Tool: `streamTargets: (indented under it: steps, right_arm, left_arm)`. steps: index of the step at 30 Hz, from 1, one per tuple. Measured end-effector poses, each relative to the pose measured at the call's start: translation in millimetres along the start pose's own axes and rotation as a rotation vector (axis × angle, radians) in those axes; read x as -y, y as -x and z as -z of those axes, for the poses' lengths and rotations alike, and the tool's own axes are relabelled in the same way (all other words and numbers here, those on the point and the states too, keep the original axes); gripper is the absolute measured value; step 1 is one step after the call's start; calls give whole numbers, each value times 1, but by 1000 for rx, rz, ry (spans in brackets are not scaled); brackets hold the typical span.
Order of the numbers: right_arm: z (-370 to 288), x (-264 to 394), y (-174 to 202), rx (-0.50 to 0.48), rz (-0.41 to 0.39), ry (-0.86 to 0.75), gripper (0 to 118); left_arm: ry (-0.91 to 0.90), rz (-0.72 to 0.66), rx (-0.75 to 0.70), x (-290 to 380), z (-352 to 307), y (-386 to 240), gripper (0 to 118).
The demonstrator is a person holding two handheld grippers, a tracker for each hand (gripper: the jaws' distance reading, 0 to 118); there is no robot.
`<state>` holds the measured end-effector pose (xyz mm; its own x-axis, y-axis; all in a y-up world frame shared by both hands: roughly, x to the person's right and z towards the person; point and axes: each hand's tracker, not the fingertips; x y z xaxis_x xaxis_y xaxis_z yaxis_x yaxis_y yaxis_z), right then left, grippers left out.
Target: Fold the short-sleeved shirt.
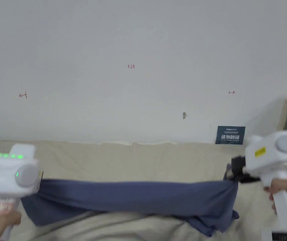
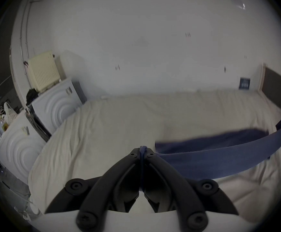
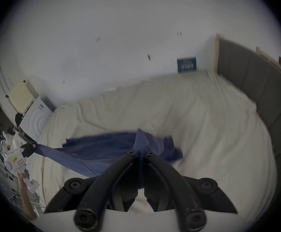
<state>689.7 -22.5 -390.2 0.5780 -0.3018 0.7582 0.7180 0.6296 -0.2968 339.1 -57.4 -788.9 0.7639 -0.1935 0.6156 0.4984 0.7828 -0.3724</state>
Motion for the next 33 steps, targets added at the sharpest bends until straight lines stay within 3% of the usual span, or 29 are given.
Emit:
streamTargets:
  steps: [3, 5, 8, 11, 15, 18, 22, 27, 33]
  right_arm:
    - [1, 68, -16, -63, 97, 58, 2]
    - [-2, 103, -26, -61, 75, 81, 2]
    - [-24, 152, -26, -18, 31, 75, 2]
    - [-47, 188, -33, -42, 66, 91, 2]
    - [-81, 237, -42, 0, 67, 78, 2]
    - [-108, 269, -52, -7, 120, 62, 2]
    - [-138, 313, -55, 49, 24, 66, 2]
    - [-158, 368, -68, 64, 60, 62, 2]
    - [-152, 402, -77, 79, 72, 102, 2]
  left_arm:
    - [74, -27, 32, 59, -5, 11, 2]
    - [103, -60, 45, 94, -17, 18, 2]
    - [124, -2, 70, 138, -50, 20, 2]
    - [114, 56, 14, 174, -92, 22, 2]
    - [118, 0, 79, 218, -141, 42, 2]
    - [147, 4, 72, 251, -169, 50, 2]
    - [147, 29, 87, 294, -208, 55, 2]
    - [137, 69, 91, 334, -231, 51, 2]
    - [140, 13, 119, 350, -235, 59, 3]
